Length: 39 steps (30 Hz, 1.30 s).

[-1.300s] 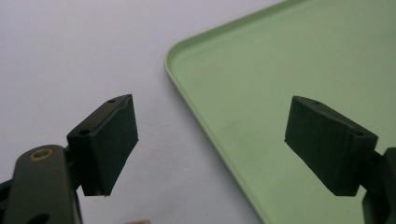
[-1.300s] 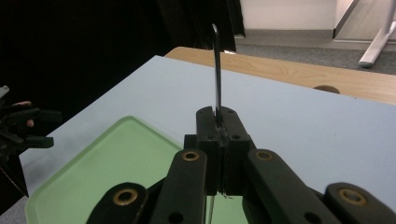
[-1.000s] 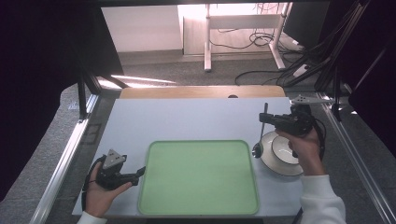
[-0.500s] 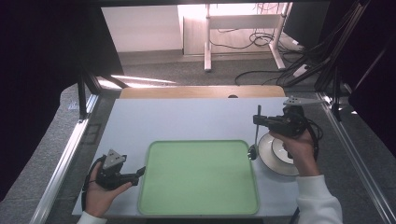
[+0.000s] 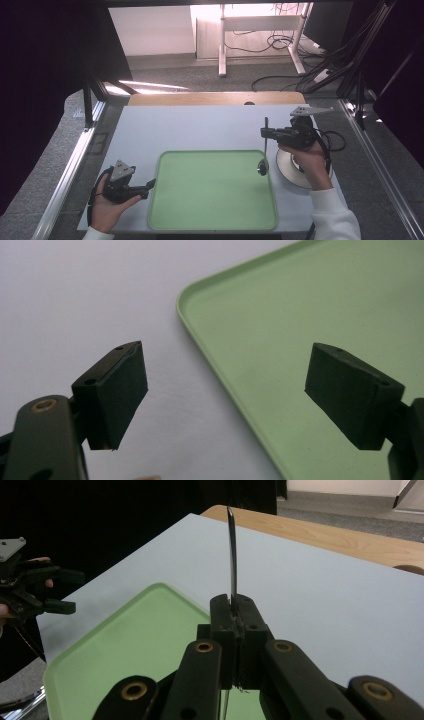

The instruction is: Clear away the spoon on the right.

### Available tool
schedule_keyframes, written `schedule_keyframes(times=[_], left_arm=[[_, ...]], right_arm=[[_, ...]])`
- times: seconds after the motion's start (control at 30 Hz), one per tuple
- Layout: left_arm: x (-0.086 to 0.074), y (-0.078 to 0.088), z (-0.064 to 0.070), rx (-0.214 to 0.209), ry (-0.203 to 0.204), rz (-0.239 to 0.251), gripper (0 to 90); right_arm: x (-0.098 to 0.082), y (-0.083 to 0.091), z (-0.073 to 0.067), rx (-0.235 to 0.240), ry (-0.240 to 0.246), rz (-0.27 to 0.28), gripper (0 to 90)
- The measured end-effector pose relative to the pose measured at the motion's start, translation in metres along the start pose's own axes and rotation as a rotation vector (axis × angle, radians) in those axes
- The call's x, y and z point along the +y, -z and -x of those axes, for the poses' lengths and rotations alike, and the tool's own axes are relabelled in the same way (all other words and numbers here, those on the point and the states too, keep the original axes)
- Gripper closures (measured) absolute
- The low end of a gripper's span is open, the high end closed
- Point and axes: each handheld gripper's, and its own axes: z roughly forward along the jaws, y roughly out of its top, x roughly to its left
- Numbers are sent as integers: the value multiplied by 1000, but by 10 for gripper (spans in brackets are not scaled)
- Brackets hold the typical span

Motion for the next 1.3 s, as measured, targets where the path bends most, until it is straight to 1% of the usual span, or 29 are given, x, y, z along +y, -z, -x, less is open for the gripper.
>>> schedule_keyframes(times=[0.37,0.67,1.3], left_arm=[[0,0,0,1,-1,-2,166],[0,0,0,3,-2,-3,166],[-1,1,-2,8,-1,-3,166]], right_arm=[[-1,-8,-5,5,6,-18,891],[-4,-16,-9,11,2,-39,892],[-11,-28,-14,29,-8,-80,891]])
